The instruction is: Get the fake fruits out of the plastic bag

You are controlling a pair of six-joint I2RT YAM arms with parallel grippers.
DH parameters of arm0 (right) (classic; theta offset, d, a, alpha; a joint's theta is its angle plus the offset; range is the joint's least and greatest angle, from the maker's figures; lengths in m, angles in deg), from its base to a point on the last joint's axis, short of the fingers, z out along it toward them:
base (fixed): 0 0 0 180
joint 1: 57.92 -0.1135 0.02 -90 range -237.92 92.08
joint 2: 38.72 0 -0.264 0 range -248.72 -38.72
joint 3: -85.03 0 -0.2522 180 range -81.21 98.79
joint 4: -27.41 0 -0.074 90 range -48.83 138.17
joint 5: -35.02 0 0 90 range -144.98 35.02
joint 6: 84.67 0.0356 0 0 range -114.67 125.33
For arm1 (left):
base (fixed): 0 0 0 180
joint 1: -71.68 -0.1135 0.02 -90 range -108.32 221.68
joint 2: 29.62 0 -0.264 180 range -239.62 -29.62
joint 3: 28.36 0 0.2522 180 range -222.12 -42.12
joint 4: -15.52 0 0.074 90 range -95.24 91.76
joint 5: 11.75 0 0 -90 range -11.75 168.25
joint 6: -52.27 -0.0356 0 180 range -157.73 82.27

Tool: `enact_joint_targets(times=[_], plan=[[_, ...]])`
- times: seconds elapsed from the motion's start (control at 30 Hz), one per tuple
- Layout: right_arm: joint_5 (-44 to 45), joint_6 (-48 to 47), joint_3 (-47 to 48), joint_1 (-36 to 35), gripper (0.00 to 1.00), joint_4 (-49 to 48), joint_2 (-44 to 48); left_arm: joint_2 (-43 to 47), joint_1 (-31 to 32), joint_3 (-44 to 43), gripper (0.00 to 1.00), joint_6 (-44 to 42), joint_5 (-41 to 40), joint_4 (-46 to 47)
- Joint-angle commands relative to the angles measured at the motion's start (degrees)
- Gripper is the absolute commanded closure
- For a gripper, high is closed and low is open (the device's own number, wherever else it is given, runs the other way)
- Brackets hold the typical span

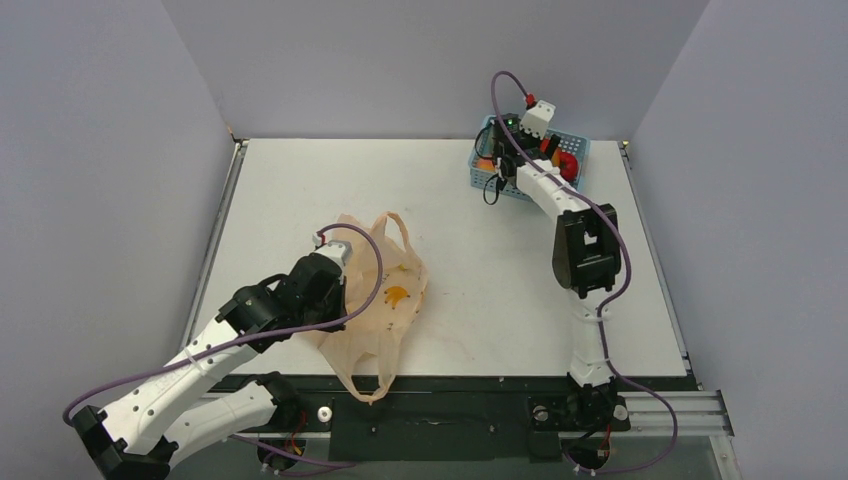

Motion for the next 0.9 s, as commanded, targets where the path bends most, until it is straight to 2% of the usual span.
enact_joint_targets(times=[0.0, 0.23, 0.6, 0.8, 0.87], plan=[[-3.3, -4.2, -7.3, -1.3, 0.15, -2.5, 15.2, 1.0, 0.4, -0.5, 1.0, 0.4, -0.5, 0.9], [-13.2, 0.8, -30.7, -6.2, 0.16, -10.9, 31.5, 0.4, 0.4, -0.6, 1.0, 0.7, -1.0, 0.6], [-19.8, 2.3, -65.9, -21.8, 0.18, -23.6, 54.1, 1.1, 0.5, -0.6, 1.0, 0.7, -1.3, 0.7], [-25.7, 4.2, -76.7, -29.6, 0.21, -31.4, 63.5, 1.5, 0.5, -0.6, 1.0, 0.8, -1.3, 0.8], [-27.3, 6.4, -79.7, -34.7, 0.22, -35.2, 65.4, 1.8, 0.4, -0.7, 1.0, 0.9, -1.2, 0.7]])
